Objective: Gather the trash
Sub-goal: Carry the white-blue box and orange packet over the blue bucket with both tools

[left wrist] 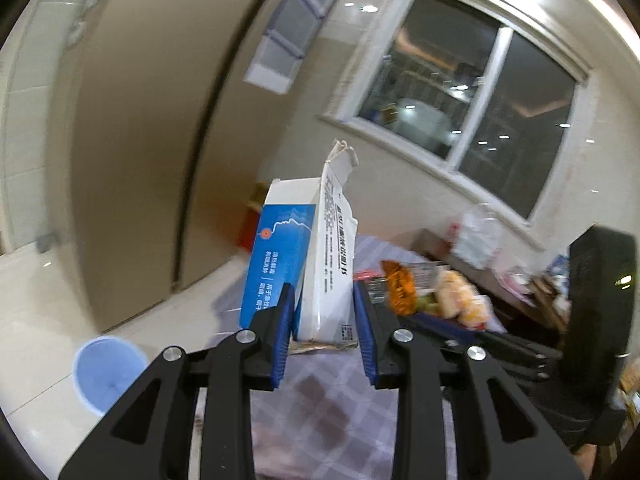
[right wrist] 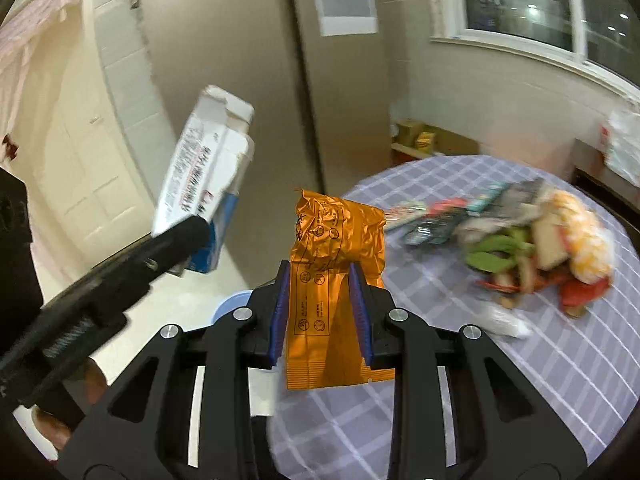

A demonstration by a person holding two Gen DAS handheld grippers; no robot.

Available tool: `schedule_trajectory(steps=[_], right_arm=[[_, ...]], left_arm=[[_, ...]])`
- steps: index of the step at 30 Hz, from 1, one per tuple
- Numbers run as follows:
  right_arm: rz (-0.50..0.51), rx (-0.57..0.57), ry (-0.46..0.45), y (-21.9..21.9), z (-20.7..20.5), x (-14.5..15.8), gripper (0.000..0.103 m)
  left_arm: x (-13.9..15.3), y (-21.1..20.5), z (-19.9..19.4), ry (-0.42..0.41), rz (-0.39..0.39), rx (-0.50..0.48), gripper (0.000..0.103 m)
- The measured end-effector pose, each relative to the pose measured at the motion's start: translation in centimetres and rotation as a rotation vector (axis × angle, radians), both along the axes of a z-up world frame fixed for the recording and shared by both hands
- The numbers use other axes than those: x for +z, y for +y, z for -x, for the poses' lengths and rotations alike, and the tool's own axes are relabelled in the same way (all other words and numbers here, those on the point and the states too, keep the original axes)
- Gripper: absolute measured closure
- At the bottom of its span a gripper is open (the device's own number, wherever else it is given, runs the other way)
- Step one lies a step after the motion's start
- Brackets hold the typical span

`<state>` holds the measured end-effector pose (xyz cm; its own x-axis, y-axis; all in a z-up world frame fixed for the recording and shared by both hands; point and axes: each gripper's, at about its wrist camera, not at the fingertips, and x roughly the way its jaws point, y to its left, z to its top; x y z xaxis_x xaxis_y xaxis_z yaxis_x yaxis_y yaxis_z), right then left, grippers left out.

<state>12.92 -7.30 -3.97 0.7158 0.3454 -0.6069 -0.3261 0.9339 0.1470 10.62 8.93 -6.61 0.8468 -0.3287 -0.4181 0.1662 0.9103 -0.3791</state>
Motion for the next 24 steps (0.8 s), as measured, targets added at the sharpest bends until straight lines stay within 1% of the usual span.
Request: schedule_trajectory(steps=[3,9,14,18,24], right_arm=[[-0.009,0.064,0.012,3.1,-1.2,-0.6,0.074],[-0.02,0.172,0.025,9.8,-3.8,-1.7,0.074],[-0.011,0.243,0.051,15.4,-6.2,-3.7,0.074],[0.028,0.294,0.09,19.9,-8.3,-6.5,0.074],[0.067,0.323,0.139,23.6,-10.2,-9.5,0.074]], left_arm=[[-1.3,3.1,-0.8,0.055,-0.046,0.092,0.074],[-5.2,10.1,-3.3,0.208,-0.108,0.255,0.074],[-8.7,16.5,-6.1,0.327,-0.086,0.346,0.074],[-10.5,19.8,-7.7,0.375,-0.088,0.386,0.074],[-12.0,22.6,-9.6,0.411,-0.092,0.419,0.074]])
